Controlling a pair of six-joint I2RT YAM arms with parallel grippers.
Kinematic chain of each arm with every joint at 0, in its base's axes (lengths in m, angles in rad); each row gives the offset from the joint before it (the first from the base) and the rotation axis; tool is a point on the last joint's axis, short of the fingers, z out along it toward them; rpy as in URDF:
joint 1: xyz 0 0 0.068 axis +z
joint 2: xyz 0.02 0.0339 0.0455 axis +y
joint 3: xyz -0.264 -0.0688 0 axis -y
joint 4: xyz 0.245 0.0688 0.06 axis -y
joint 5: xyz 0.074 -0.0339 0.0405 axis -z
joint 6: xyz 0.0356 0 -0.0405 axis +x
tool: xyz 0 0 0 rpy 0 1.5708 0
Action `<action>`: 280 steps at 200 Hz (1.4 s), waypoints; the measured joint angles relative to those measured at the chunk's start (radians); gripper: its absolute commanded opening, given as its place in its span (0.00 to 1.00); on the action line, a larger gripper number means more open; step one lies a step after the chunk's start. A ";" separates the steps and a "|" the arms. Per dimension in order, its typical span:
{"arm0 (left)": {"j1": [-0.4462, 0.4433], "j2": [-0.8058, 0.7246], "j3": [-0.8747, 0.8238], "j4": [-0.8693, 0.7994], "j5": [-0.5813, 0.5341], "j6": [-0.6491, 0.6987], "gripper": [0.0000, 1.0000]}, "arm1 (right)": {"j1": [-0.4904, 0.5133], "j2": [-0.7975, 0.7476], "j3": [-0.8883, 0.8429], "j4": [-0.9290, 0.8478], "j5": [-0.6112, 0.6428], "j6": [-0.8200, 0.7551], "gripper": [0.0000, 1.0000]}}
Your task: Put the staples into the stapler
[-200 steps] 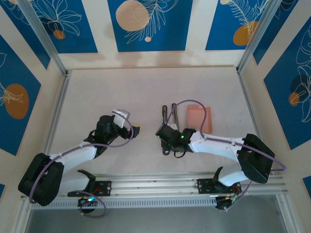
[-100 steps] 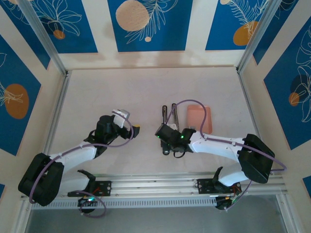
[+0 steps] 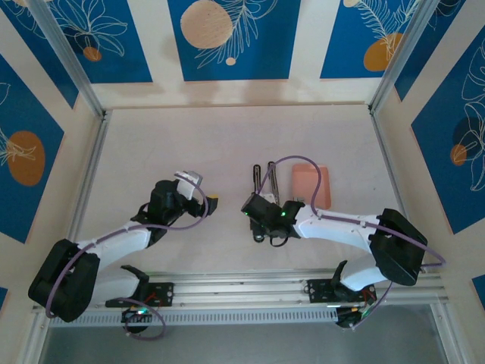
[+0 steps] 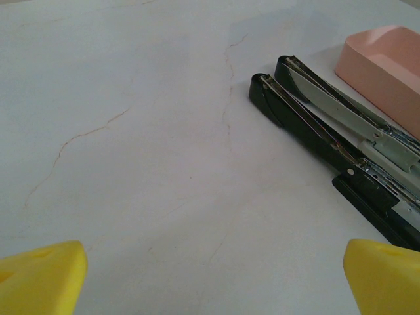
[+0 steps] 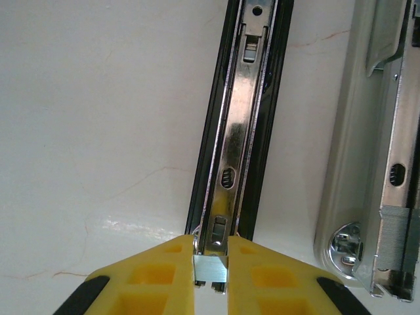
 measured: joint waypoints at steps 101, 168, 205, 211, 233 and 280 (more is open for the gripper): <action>0.000 0.001 0.000 0.000 0.000 0.000 1.00 | 0.000 0.014 0.000 0.005 -0.006 0.007 0.17; 0.000 0.011 -0.002 0.000 0.000 0.000 1.00 | 0.008 0.023 0.000 0.002 -0.006 0.023 0.17; 0.000 0.013 -0.002 0.000 0.000 0.000 1.00 | 0.016 0.027 0.000 -0.001 -0.006 0.035 0.17; 0.000 0.014 -0.002 0.000 0.000 0.000 1.00 | 0.017 0.027 0.000 -0.002 -0.006 0.037 0.17; 0.000 0.020 -0.002 0.000 0.000 0.000 1.00 | 0.017 0.027 0.000 -0.002 -0.006 0.044 0.17; 0.000 0.026 -0.002 0.000 0.000 0.000 1.00 | 0.019 0.027 0.000 -0.002 -0.006 0.045 0.17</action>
